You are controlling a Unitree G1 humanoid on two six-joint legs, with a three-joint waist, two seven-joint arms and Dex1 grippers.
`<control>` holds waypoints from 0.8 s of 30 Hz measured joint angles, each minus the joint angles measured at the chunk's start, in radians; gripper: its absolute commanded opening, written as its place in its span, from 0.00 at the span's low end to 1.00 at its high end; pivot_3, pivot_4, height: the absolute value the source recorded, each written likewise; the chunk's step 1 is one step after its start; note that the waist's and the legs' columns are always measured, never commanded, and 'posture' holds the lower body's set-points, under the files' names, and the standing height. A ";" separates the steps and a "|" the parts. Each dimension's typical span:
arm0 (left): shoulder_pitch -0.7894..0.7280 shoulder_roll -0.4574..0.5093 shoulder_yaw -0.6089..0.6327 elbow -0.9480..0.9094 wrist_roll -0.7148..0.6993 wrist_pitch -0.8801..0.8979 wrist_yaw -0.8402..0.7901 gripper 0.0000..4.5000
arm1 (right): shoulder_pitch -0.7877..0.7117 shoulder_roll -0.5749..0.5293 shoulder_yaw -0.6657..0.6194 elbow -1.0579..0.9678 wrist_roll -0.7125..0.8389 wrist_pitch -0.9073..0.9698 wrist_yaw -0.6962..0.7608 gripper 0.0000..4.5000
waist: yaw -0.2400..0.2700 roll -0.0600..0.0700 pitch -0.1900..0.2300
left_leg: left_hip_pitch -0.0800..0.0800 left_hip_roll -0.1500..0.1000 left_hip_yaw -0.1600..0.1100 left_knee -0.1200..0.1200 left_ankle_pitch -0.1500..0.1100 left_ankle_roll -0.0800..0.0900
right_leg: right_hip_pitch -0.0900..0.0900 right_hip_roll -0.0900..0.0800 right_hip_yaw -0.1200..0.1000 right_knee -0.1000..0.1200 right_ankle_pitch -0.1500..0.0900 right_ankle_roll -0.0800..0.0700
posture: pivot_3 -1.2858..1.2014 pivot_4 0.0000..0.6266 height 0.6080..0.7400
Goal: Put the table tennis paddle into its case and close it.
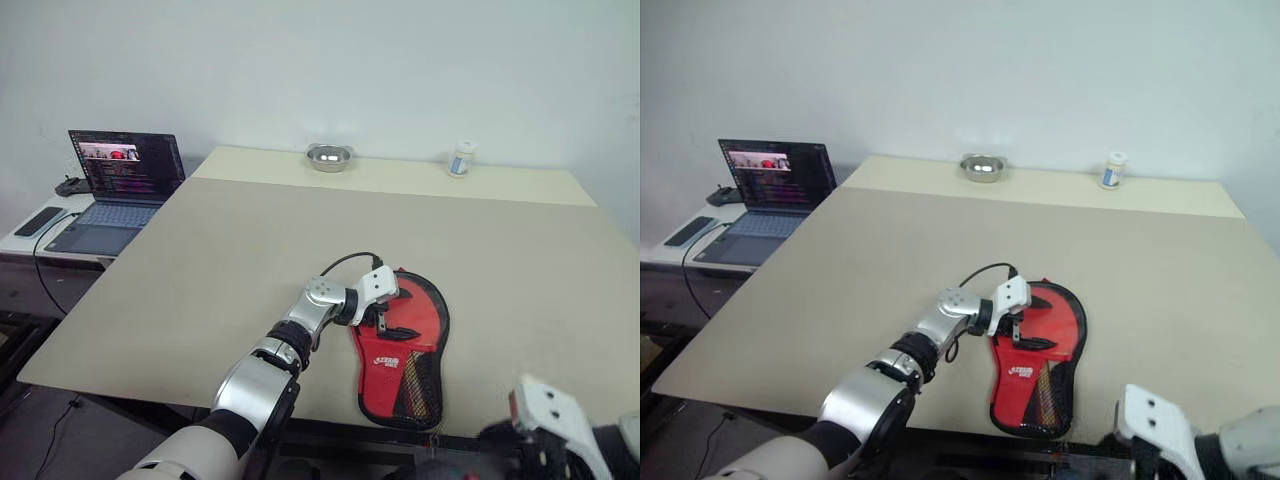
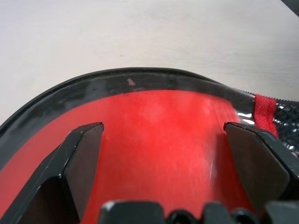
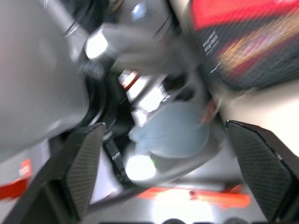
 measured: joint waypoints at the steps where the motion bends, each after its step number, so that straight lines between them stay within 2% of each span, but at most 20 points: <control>1: -0.004 -0.002 0.000 -0.001 -0.001 0.001 -0.006 1.00 | -0.081 0.001 0.014 0.041 -0.006 -0.008 -0.020 0.98 | -0.001 0.000 0.002 | 0.001 0.000 0.000 0.000 0.000 0.000 | -0.001 0.000 0.000 0.000 -0.003 -0.005 | 0.52 0.24 1.00; 4: -0.010 0.001 0.004 -0.016 -0.013 0.001 -0.045 1.00 | -0.266 0.033 0.096 0.189 -0.079 -0.053 -0.089 0.98 | -0.002 0.002 0.007 | 0.000 0.000 0.001 -0.001 0.000 0.000 | -0.004 -0.001 0.000 -0.001 -0.003 -0.005 | 0.52 0.24 1.00; 8: -0.003 0.044 0.019 -0.098 -0.055 0.009 -0.144 1.00 | -0.459 0.180 0.243 0.383 -0.236 -0.197 -0.178 0.98 | -0.004 0.004 0.015 | -0.018 0.000 0.004 0.000 0.000 0.000 | -0.018 0.001 0.002 0.004 0.001 -0.002 | 0.52 0.24 1.00; 10: 0.011 0.096 0.036 -0.179 -0.094 0.047 -0.180 1.00 | -0.545 0.276 0.322 0.488 -0.304 -0.272 -0.195 0.98 | -0.009 0.006 0.017 | -0.024 0.000 0.006 0.000 0.001 0.000 | -0.027 0.003 0.004 0.008 0.004 -0.006 | 0.52 0.24 1.00; 14: 0.054 0.190 0.083 -0.381 -0.157 0.145 -0.176 1.00 | -0.668 0.424 0.421 0.683 -0.404 -0.402 -0.200 0.98 | -0.009 0.014 0.023 | -0.026 0.000 0.006 -0.001 0.001 0.000 | -0.030 0.003 0.003 0.007 0.003 -0.006 | 0.52 0.24 1.00; 16: 0.132 0.242 0.105 -0.537 -0.187 0.225 -0.144 1.00 | -0.735 0.491 0.465 0.801 -0.453 -0.492 -0.169 0.98 | -0.013 0.015 0.023 | -0.026 -0.001 0.006 -0.001 0.000 0.001 | -0.030 0.003 0.004 0.007 0.003 -0.006 | 0.52 0.24 1.00; 20: 0.276 0.331 0.142 -0.756 -0.218 0.365 -0.067 1.00 | -0.777 0.533 0.506 0.984 -0.511 -0.603 -0.092 0.98 | -0.010 0.016 0.025 | -0.026 -0.001 0.005 0.001 0.000 0.001 | -0.029 0.003 0.003 0.009 0.004 -0.006 | 0.52 0.24 1.00; 24: 0.316 0.343 0.153 -0.852 -0.227 0.439 0.010 1.00 | -0.804 0.507 0.508 1.120 -0.560 -0.689 -0.008 0.98 | 0.003 0.017 0.025 | -0.026 -0.003 0.005 0.004 0.001 0.001 | -0.027 0.003 0.003 0.008 0.005 -0.004 | 0.52 0.24 1.00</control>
